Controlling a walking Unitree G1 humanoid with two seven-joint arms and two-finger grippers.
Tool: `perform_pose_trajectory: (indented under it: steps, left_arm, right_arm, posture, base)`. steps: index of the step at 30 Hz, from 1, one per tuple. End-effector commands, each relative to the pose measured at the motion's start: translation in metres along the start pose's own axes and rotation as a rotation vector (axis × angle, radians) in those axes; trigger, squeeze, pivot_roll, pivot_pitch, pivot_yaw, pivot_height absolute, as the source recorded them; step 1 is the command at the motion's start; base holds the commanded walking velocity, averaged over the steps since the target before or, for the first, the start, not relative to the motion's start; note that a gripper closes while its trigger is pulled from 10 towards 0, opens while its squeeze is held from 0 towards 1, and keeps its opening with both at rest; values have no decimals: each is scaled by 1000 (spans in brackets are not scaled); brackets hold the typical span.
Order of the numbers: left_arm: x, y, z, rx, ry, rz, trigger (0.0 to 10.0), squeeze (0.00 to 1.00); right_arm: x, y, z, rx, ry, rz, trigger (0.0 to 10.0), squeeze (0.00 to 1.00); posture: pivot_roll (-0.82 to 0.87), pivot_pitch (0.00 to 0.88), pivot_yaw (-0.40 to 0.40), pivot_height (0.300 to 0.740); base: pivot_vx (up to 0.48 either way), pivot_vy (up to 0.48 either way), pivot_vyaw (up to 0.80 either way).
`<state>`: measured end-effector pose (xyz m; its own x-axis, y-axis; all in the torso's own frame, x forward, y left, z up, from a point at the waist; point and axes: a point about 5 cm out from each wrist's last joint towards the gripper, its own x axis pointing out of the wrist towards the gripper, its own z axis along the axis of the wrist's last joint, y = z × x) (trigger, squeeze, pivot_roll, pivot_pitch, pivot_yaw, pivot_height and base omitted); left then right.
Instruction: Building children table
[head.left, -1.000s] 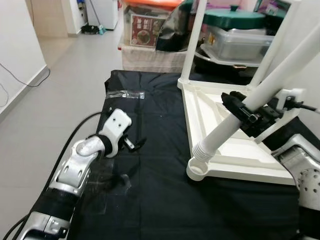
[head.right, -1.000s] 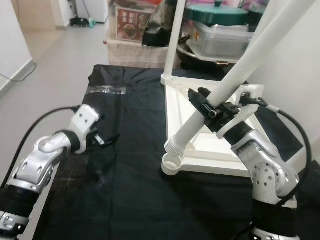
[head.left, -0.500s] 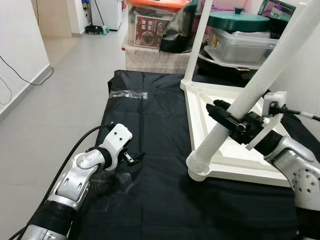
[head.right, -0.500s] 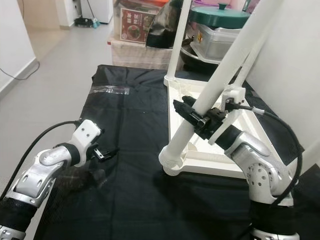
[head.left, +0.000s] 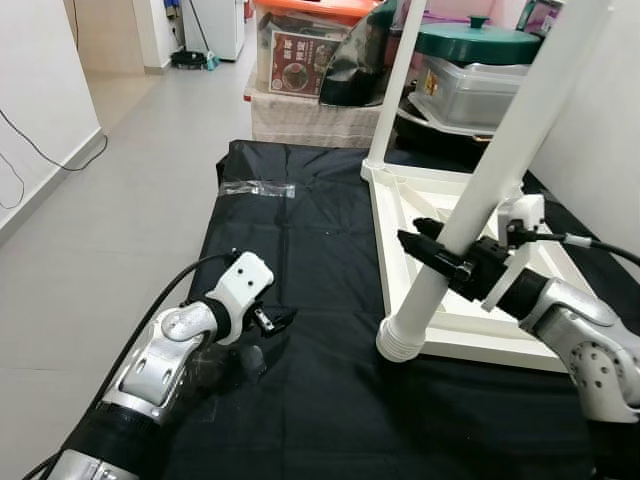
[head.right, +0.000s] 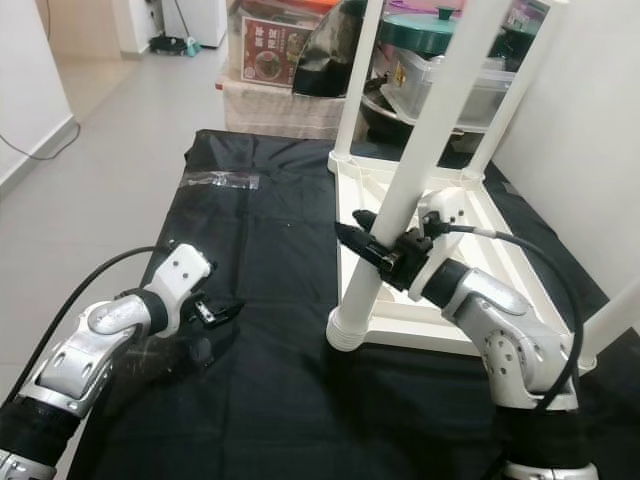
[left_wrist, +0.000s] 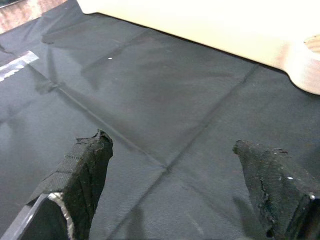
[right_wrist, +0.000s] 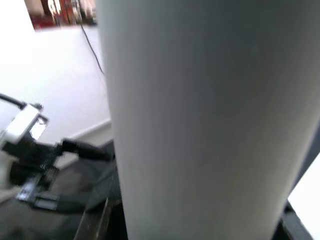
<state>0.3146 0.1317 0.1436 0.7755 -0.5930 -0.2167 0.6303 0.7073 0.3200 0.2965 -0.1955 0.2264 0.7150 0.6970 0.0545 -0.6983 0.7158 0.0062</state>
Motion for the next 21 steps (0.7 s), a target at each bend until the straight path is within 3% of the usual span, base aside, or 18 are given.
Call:
perform_pose_trajectory:
  steps: [1, 8, 21]
  left_arm:
    - [1, -3, -2, 2, -2, -3, 10000, 0]
    - [2, -10, -2, 1, -11, -10, 10000, 0]
    - [4, -12, -4, -11, -14, -16, 10000, 0]
  right_arm:
    - [5, 0, 0, -55, 25, 13, 0, 0]
    - [15, 1, -1, -124, 28, 14, 0, 0]
    - [17, 13, -13, -133, 42, 99, 0, 0]
  posture:
    - [159, 0, -142, 740]
    - [163, 0, -149, 740]
    - [164, 0, -151, 740]
  base:
    - [0, 0, 0]
    - [0, 0, 0]
    - [0, 0, 0]
